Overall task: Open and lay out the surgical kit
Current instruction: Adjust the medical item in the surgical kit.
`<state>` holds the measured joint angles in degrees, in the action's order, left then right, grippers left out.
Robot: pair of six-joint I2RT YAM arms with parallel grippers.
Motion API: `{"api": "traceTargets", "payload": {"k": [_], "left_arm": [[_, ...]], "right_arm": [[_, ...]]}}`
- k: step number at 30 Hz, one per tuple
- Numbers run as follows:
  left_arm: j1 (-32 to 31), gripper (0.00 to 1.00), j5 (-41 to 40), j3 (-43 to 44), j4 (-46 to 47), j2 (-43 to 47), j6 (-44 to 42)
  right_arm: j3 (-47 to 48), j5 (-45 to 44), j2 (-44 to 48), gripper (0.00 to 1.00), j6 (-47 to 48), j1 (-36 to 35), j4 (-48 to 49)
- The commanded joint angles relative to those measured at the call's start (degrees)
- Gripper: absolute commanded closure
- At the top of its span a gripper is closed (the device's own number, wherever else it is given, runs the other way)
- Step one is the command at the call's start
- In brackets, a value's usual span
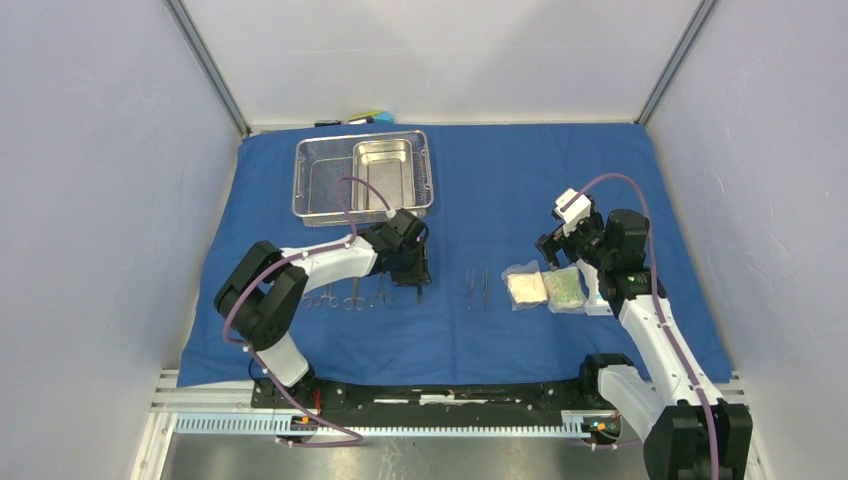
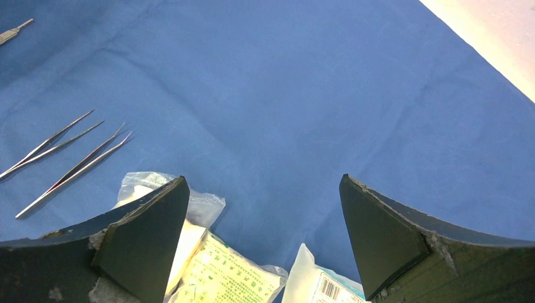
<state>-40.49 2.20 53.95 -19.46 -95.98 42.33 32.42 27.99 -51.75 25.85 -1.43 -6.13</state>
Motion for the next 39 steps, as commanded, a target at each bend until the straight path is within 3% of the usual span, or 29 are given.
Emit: {"api": "traceTargets", "payload": {"k": [1,14,26,39], "left_arm": [[-0.3,0.56,1.4,0.4,2.0,-0.4,2.1],[-1.9,0.56,2.2,1.4,1.8,-0.8,2.9],[-1.3,0.51,-4.1,4.6,-1.4,-1.0,1.7],[-0.4,0.51,-3.5,7.0,-1.8,-4.6,0.8]], "right_arm": [[-0.2,-0.3,1.0,0.03,0.0,0.2,0.8],[-0.5,-0.3,1.1,0.03,0.1,0.3,0.8],[-0.8,-0.1,1.0,0.03,0.0,0.5,1.1],[-0.9,0.0,1.1,0.03,0.0,0.5,1.1]]}}
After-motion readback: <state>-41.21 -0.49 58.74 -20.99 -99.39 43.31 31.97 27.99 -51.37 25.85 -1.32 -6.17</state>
